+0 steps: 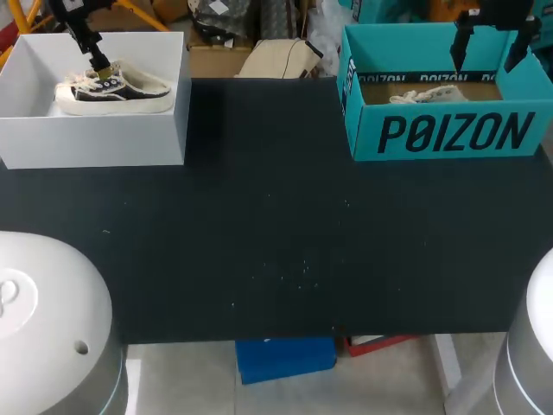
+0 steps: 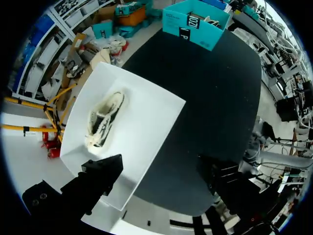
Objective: Take the shoe out of the shoebox, open the shoe tongue, remove and reinsert the insole, then place the shoe into the shoebox
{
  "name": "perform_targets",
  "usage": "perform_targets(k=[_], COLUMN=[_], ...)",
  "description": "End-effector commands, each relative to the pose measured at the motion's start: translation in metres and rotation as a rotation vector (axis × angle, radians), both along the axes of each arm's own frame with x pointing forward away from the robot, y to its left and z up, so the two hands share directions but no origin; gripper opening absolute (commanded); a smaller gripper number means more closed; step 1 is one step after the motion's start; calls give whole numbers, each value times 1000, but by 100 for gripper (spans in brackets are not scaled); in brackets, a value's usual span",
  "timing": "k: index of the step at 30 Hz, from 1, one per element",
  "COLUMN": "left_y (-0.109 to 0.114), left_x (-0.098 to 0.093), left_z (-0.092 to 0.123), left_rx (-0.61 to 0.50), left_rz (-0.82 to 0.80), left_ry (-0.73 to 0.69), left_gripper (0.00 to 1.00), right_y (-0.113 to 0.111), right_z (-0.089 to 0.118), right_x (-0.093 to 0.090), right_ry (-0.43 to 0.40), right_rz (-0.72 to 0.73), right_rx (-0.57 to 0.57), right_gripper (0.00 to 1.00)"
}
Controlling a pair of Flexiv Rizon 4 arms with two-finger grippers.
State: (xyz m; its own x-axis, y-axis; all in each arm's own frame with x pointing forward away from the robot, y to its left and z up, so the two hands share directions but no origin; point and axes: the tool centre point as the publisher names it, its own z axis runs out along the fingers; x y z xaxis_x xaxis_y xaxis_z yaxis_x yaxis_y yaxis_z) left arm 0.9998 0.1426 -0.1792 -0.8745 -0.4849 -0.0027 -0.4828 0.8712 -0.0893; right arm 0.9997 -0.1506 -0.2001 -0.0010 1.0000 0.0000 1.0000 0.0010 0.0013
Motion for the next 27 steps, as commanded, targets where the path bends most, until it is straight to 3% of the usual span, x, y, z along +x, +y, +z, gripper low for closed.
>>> perform_targets(k=[1,4,5,6,7,8,9,10,11,12,13,14,16,20,27], left_y=[0,0,1,3,5,9,12,16,20,23,27,30,36,47,62], left_x=[-3,-2,0,2,5,9,13,17,22,26,32,36,47,67,104], left_z=[1,-3,-6,-9,-11,-13,-15,-19,-22,-25,-27,-30,-36,-49,-76], left_rx=[121,103,86,82,71,45,44,63,62,61,70,66,74,73,62], left_rz=[-686,-651,-625,-600,-574,-559,-545,-526,-516,-511,-502,-506,-478,-436,-382], left_ry=[-85,-89,-91,-95,-96,-94,-94,-86,-77,-77,-74,-73,-67,-63,-45], left_gripper=[100,100,60,42,46,91,76,46,44,50,83,86,80,86,84], right_y=[0,0,0,0,0,0,0,0,0,0,0,0,0,0,0], right_z=[0,0,0,0,0,0,0,0,0,0,0,0,0,0,0], right_x=[0,0,0,0,0,0,0,0,0,0,0,0,0,0,0], right_ry=[1,1,1,1,1,1,1,1,1,1,1,1,1,1,1], right_rz=[-1,-1,-1,-1,-1,-1,-1,-1,-1,-1,-1,-1,-1,-1,-1], right_rx=[0,0,0,0,0,0,0,0,0,0,0,0,0,0,0], right_gripper=[100,100,100,100,100,100,100,100,100,100,100,100,100,100,100])
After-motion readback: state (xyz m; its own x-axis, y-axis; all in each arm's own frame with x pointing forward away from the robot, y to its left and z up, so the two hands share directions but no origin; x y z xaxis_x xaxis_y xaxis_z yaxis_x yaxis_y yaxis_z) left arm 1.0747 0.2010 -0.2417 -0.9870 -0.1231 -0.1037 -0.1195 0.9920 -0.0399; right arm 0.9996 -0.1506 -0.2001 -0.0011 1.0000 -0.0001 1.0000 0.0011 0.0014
